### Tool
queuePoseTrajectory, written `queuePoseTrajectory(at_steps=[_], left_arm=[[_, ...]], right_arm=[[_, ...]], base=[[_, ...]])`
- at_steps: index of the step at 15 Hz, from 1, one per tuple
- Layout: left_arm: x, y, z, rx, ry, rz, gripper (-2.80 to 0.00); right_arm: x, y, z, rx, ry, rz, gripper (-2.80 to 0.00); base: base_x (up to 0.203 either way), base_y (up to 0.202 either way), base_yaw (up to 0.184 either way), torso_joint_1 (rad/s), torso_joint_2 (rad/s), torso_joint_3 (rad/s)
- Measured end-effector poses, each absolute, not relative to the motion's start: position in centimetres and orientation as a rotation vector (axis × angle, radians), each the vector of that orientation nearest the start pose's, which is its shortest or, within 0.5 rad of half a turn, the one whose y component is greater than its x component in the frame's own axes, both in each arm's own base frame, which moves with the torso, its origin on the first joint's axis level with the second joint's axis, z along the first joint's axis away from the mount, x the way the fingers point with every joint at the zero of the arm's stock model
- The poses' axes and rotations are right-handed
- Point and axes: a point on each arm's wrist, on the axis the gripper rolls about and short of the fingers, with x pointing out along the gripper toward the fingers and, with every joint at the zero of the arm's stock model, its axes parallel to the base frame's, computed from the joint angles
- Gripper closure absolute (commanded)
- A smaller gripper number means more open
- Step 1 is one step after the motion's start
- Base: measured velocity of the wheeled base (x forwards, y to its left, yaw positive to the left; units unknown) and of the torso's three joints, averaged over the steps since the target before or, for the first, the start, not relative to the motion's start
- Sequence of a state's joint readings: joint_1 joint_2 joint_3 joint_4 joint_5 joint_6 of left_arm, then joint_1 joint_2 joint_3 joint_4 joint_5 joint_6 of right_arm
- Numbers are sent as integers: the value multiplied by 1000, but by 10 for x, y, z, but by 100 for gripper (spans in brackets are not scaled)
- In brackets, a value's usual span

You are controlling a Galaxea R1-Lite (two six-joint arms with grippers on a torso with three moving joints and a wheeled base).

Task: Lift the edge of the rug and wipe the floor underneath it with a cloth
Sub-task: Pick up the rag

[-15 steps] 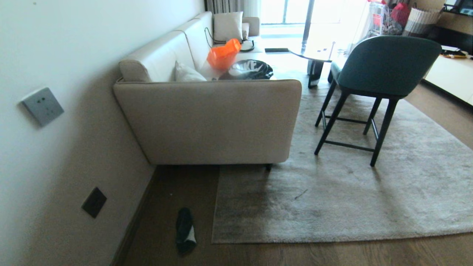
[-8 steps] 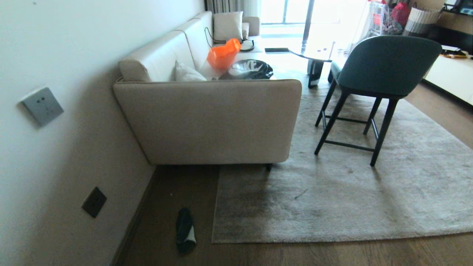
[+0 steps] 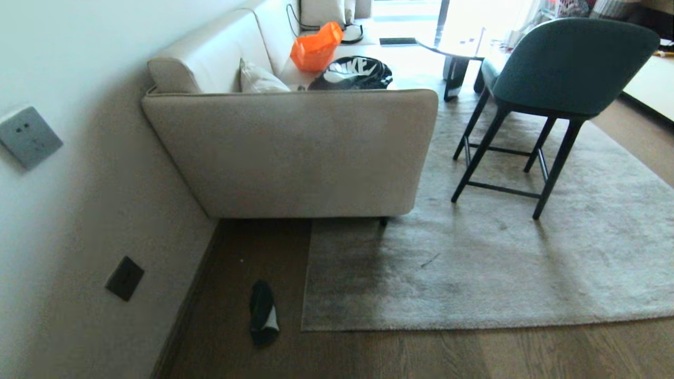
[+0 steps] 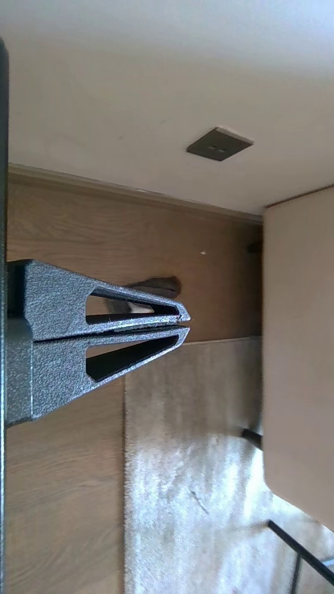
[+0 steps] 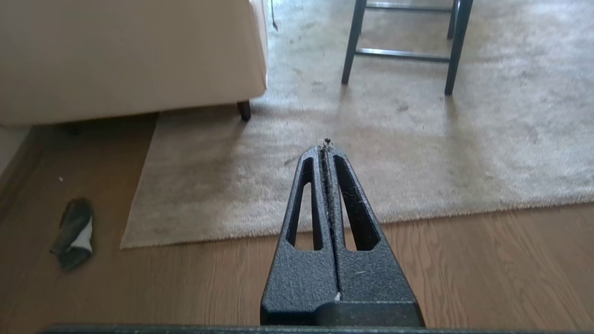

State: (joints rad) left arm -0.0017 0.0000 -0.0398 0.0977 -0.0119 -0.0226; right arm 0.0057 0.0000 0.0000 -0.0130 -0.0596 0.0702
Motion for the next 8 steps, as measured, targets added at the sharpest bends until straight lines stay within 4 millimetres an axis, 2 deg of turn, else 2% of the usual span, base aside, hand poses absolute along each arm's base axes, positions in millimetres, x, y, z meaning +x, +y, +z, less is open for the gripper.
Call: queuePoseTrajectory(at_steps=[8], left_arm=[[-26,0,76,-23,58,-13,0]], right_arm=[[-23,-1,77,71,-15,-53,0]], base=[[0,0,0,4,2,-197]])
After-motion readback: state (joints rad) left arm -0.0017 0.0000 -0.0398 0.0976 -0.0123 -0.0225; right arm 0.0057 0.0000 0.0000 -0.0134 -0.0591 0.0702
